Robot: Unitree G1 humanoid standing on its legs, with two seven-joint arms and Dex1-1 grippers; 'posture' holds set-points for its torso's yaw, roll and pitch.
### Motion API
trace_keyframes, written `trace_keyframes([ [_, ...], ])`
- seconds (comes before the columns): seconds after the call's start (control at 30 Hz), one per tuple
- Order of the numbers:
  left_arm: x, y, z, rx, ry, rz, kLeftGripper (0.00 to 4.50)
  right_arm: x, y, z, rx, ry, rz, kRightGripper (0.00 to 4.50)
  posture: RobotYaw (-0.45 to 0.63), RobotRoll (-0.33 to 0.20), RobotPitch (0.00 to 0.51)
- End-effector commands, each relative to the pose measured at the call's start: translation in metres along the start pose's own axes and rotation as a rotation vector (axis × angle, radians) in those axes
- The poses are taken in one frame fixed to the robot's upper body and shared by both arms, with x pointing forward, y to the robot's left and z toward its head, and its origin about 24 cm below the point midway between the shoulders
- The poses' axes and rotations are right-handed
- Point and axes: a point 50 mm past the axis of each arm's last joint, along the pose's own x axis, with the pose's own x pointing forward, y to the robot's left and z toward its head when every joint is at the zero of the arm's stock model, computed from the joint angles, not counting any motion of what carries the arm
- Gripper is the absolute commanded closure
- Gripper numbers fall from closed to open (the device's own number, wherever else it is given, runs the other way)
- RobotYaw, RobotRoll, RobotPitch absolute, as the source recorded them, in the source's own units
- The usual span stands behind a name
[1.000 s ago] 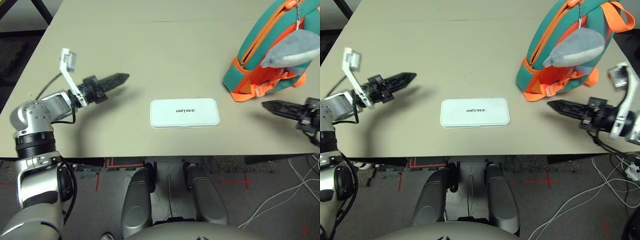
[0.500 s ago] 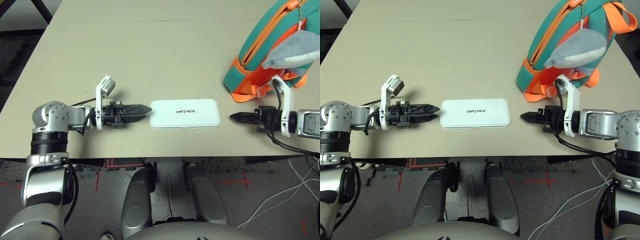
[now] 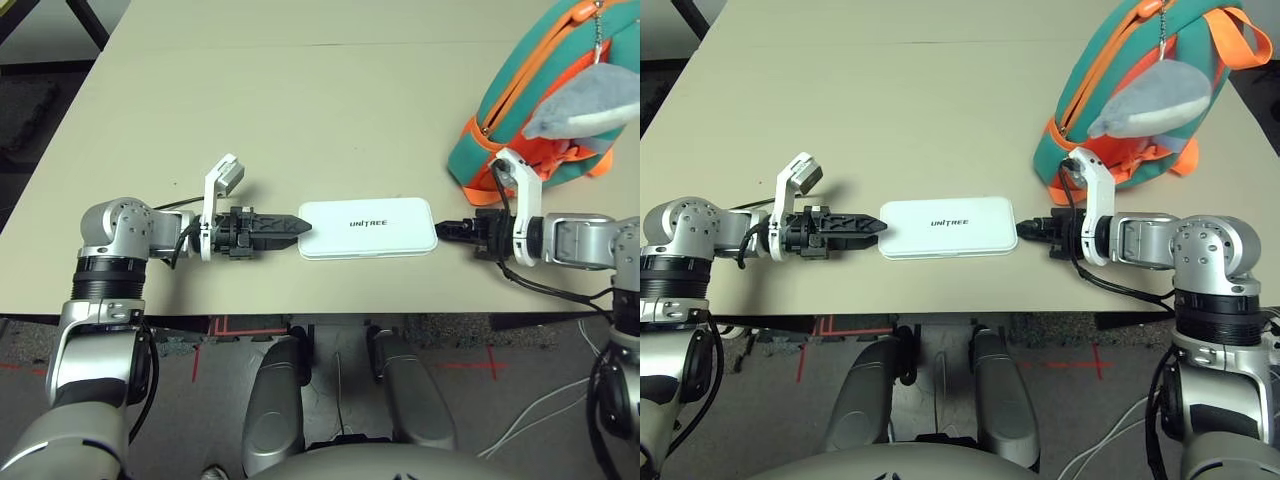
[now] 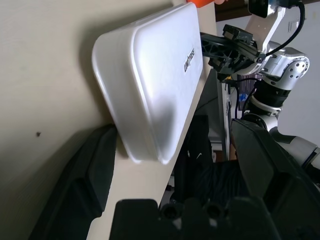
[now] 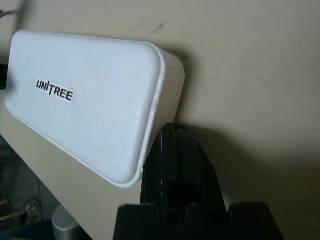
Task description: Put the pencil case into the backpack and zip it.
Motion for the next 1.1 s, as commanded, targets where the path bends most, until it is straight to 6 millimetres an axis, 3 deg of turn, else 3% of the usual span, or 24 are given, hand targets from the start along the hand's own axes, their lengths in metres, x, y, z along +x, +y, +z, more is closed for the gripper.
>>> trace_keyframes([
  [0.03,0.012,0.015,-0.019,-0.072,0.079,0.027,0.0,0.009,0.01,-0.007,-0.02,0.054,0.053,4.48,-0.08,0.0,0.291],
  [0.63,0.01,0.015,-0.019,-0.058,0.078,0.016,0.0,0.017,0.015,-0.002,-0.035,0.024,0.082,4.48,-0.07,0.0,0.281],
  [0.73,0.01,0.015,-0.019,-0.054,0.086,0.012,0.58,0.016,0.013,-0.001,-0.036,0.019,0.074,4.5,-0.07,0.0,0.281],
  [0.87,0.009,0.013,-0.02,-0.037,0.093,0.005,2.12,0.015,0.01,0.0,-0.037,0.008,0.066,4.5,-0.07,0.0,0.279],
  [0.97,0.008,0.011,-0.017,-0.009,0.084,-0.004,3.02,0.013,0.009,0.0,-0.044,-0.008,0.069,4.5,-0.07,0.0,0.276],
  [1.03,0.008,0.007,-0.014,0.02,0.071,-0.015,3.19,0.009,0.011,0.0,-0.071,-0.032,0.086,4.32,-0.07,0.0,0.271],
  [1.1,0.008,0.003,-0.011,0.046,0.059,-0.023,3.19,0.003,0.013,0.0,-0.11,-0.067,0.109,3.71,-0.07,0.0,0.267],
])
